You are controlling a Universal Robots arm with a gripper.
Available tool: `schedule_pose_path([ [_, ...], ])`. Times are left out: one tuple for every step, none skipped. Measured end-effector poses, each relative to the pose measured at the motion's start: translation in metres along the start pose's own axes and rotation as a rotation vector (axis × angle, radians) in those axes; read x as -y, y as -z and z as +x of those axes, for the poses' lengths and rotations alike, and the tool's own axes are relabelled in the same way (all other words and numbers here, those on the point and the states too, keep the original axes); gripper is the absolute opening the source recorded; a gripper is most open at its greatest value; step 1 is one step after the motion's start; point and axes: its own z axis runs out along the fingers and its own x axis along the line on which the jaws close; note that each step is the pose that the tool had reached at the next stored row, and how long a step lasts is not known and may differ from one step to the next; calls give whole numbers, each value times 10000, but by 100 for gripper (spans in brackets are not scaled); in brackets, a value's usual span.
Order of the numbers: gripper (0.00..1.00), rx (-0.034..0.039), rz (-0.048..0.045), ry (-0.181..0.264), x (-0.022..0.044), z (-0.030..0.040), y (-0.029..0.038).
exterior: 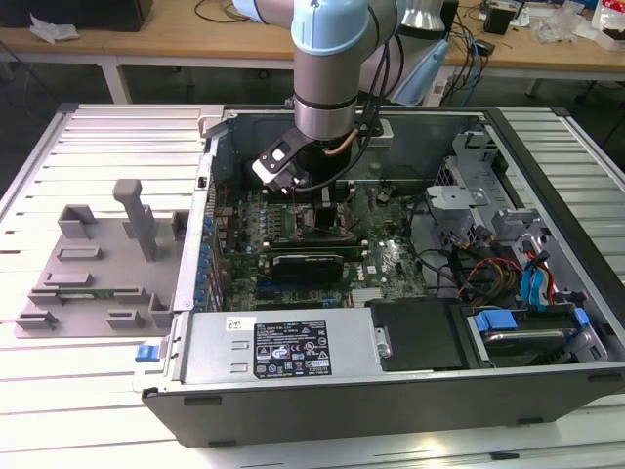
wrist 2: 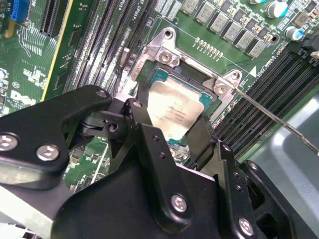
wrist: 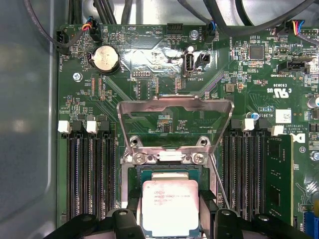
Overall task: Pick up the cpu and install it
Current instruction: 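Place the cpu into insertion slot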
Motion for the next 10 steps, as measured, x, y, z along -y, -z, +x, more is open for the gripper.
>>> schedule_pose_path([
  [55,0,0,0,0,0,0],
  [55,0,0,0,0,0,-1],
  [55,0,0,1,0,0,-3],
  [55,0,1,1,0,0,-5],
  [55,1,1,1,0,0,-6],
  [55,3,-2,0,0,0,-8],
  [62,-2,-1,0,0,0,-9],
  [62,0,0,1,0,0,-9],
  [62,1,1,0,0,0,-9],
  [62,0,0,1,0,0,-10],
])
